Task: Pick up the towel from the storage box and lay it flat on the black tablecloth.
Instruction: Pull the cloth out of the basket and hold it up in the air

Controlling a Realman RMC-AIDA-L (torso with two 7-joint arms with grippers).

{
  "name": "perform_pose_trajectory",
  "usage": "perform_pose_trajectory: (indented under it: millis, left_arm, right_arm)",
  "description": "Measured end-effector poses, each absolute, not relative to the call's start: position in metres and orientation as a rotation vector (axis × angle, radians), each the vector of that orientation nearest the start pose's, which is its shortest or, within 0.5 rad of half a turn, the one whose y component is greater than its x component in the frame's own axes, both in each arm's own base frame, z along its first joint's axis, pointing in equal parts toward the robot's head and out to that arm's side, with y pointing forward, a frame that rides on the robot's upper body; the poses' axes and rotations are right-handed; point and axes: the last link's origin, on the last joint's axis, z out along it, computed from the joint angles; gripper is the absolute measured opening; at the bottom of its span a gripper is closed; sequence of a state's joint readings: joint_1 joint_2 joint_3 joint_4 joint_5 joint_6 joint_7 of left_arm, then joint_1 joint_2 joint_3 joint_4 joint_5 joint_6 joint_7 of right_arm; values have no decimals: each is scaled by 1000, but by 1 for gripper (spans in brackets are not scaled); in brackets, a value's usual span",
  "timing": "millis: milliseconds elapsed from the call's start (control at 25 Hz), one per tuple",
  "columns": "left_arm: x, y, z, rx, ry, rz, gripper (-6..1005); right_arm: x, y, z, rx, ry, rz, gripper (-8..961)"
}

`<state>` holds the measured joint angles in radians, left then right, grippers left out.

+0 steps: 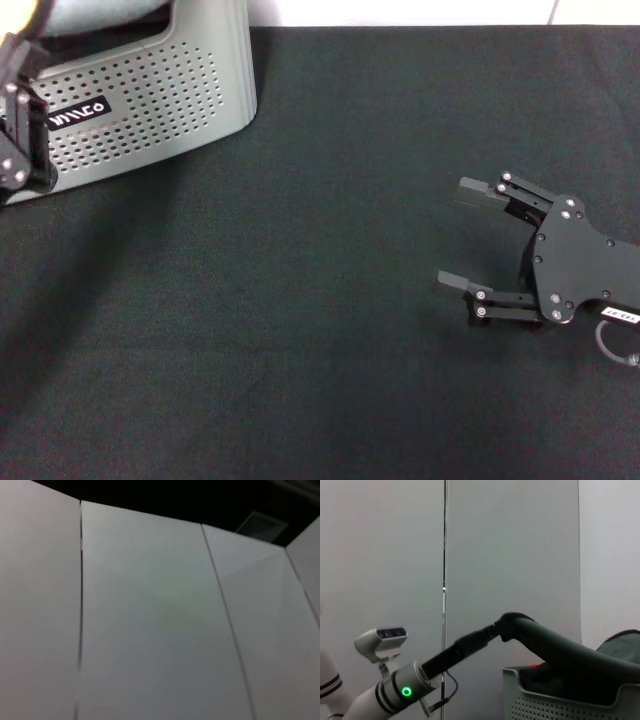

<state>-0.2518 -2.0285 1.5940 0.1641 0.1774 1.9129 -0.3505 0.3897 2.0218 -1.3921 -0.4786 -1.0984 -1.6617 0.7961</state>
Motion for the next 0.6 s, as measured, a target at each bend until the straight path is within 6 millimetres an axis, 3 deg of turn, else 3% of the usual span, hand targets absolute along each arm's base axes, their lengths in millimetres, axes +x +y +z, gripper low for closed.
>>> perform_pose_trajectory:
  millis: [360, 600]
  left_arm:
    - [-275, 237, 58, -1941, -276, -1679, 12]
    - [-259, 239, 64, -2076, -346, -1830, 13]
  right_arm:
    - [229, 277, -24, -2602, 16, 1234, 889]
    - [230, 276, -25, -2605, 18, 1232, 889]
